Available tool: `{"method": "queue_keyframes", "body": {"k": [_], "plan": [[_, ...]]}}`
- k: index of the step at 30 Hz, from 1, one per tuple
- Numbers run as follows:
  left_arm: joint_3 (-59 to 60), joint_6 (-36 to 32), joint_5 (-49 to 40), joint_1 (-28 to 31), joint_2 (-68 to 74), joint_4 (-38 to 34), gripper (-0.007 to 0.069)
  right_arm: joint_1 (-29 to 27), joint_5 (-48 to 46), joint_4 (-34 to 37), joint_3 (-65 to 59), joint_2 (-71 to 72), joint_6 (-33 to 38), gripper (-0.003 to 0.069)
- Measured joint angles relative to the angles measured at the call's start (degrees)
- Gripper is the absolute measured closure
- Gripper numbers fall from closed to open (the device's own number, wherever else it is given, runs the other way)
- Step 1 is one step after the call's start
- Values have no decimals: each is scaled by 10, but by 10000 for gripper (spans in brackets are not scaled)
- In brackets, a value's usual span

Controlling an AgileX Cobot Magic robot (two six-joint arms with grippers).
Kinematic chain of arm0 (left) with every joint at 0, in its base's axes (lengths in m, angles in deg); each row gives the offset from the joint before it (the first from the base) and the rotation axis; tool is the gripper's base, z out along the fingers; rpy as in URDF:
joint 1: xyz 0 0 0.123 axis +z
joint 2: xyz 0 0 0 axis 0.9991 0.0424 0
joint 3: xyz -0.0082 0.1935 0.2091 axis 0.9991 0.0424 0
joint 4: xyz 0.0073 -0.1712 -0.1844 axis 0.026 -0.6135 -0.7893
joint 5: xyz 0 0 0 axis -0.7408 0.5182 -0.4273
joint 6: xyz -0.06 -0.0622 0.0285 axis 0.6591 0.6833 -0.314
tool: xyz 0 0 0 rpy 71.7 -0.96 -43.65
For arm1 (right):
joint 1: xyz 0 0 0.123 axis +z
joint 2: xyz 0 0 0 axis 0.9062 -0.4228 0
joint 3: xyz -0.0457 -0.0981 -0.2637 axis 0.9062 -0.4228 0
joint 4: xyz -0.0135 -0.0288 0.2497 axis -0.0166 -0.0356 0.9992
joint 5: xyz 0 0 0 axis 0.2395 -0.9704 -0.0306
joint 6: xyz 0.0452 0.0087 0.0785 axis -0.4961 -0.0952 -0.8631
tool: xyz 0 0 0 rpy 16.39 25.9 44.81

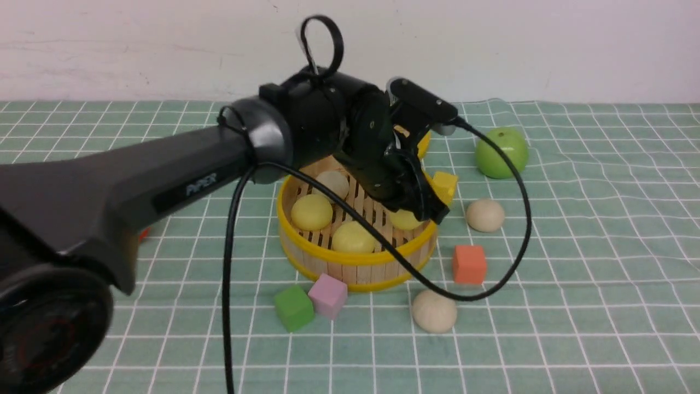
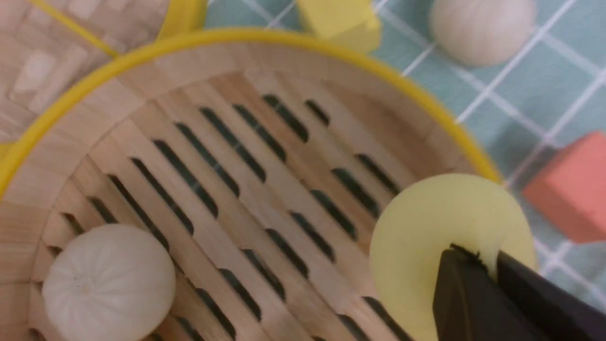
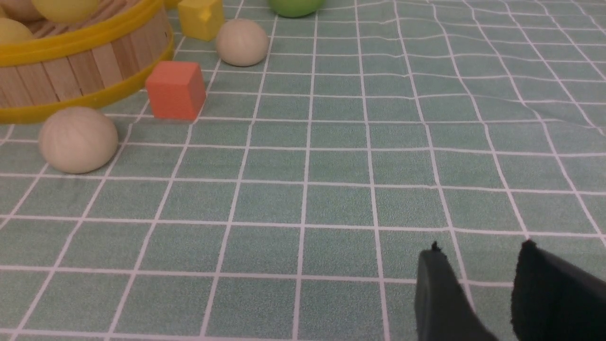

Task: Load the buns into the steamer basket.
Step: Use the left arm to put the steamed stuffed bun into the steamer

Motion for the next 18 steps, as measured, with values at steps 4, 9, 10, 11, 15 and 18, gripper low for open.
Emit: {"method": "queue_keyframes", "body": {"k": [4,9,10,11,15,18], "plan": [[-3,0,1,8,16,1,638,0,0,0,0,0,0,419],[-4,0,2,10,27,1,638,0,0,0,0,0,0,419],[-5,0,2,10,29,1,638,0,0,0,0,0,0,419],[-7,0,3,10,33,1,638,0,0,0,0,0,0,419],[-8,0,7,10,45,5,622,0,0,0,0,0,0,419],[-9,0,12,10,48,5,575,0,0,0,0,0,0,419]]}}
